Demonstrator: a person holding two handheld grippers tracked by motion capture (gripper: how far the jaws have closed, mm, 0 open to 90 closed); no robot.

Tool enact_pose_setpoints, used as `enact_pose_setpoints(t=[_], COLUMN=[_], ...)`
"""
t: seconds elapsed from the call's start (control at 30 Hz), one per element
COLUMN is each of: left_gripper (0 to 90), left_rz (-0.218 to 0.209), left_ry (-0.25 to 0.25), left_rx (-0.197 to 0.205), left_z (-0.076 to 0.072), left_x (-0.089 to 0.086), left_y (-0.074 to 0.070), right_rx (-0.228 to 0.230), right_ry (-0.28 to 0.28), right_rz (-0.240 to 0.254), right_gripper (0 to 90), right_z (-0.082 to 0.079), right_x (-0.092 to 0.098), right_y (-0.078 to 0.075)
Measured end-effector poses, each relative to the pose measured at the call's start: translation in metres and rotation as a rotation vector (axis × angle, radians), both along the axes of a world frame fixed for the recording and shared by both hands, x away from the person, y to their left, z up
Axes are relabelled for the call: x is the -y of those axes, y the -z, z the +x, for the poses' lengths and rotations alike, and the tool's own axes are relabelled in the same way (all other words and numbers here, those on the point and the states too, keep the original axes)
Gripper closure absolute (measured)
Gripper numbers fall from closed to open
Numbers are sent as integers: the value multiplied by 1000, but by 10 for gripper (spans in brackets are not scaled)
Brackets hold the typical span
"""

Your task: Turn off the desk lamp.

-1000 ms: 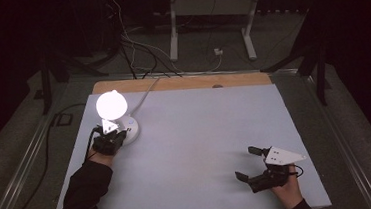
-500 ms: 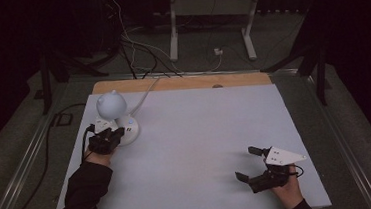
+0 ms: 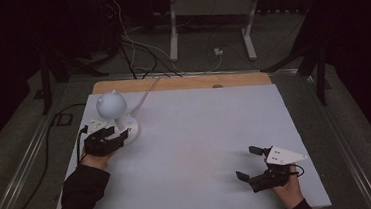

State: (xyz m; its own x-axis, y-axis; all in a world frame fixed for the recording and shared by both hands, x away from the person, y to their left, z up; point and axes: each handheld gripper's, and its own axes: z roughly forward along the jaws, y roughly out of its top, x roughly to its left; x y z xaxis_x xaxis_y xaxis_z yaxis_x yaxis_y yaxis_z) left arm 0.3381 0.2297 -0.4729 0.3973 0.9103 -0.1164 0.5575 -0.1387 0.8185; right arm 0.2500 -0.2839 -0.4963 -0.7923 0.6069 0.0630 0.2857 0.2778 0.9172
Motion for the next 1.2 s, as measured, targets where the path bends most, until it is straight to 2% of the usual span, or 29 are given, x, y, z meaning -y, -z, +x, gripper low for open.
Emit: enact_pose_setpoints(t=[0.27,0.37,0.43,0.53,0.57,0.63,0.8,0.9,1.0,1.17,1.2], left_gripper=[203,126,82,20,15,4,4,4,4,4,4], left_rz=[0,-37,-27,-22,-14,-29,-17,-21,-7,-17,-24], left_ry=[13,39,43,77,83,113,128,159,179,195,215], left_rx=[-7,-22,-20,-37,-47,-55,-52,-53,-58,-57,-60], left_z=[-7,-11,-14,-17,-18,-21,-29,-37,-44,-54,-58], left_x=[0,-1,0,3,4,5,7,8,10,11,11], left_y=[-4,-6,-6,-6,-5,-3,-1,1,4,8,9], right_rx=[4,-1,0,1,-2,0,-5,-5,-7,-9,-6], right_ry=[0,-2,-4,-2,-2,-1,-3,-4,-4,-5,-6], right_rz=[0,1,-3,2,2,4,-1,-4,-5,-3,-4], right_gripper=[0,0,0,0,0,0,0,0,0,0,0], right_z=[-1,0,-1,-1,-1,-1,0,0,0,0,0], right_x=[0,0,-1,0,0,0,-1,-2,-2,-1,-1], right_y=[-1,0,0,0,0,0,0,0,1,1,0])
